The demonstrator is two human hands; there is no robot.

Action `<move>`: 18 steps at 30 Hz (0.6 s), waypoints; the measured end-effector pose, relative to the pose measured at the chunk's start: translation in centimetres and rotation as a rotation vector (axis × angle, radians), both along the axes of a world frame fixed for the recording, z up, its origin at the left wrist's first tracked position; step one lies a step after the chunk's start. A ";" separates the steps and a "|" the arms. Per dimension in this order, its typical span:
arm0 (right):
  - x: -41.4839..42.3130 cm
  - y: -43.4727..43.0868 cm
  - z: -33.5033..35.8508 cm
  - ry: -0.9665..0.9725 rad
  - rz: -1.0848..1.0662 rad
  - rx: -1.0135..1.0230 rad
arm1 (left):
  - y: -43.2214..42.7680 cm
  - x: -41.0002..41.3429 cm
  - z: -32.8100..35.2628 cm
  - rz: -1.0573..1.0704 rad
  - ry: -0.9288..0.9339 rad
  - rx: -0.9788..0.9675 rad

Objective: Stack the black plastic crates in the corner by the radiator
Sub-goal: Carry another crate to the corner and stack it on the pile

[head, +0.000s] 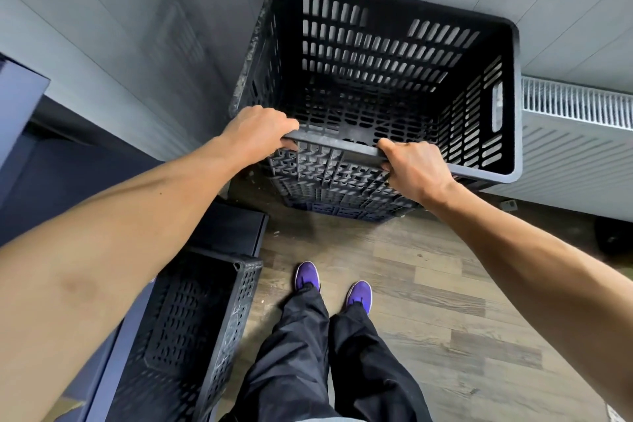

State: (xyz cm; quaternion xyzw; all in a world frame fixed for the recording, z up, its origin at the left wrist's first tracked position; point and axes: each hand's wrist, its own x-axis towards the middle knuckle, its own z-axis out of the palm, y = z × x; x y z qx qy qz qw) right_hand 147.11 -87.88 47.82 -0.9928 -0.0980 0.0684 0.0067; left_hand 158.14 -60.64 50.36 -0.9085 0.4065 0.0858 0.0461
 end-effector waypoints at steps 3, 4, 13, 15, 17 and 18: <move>0.4 -0.1 -0.2 -0.002 -0.014 -0.031 | 0.1 0.3 -0.5 0.004 -0.020 -0.023; 0.5 -0.2 -0.4 -0.002 -0.014 -0.048 | 0.0 0.2 -0.9 0.009 -0.020 -0.031; 0.7 -0.8 -1.7 -0.023 0.011 -0.072 | -0.2 0.1 -3.0 0.054 0.078 -0.040; 0.6 -1.0 -1.6 -0.034 0.037 -0.057 | -0.5 0.2 -2.7 0.077 0.128 -0.037; 0.5 -1.3 -1.5 -0.044 0.045 -0.058 | -0.6 0.2 -2.6 0.088 0.138 -0.020; 0.5 -1.5 -1.5 -0.043 0.049 -0.061 | -0.6 0.2 -2.5 0.086 0.136 -0.008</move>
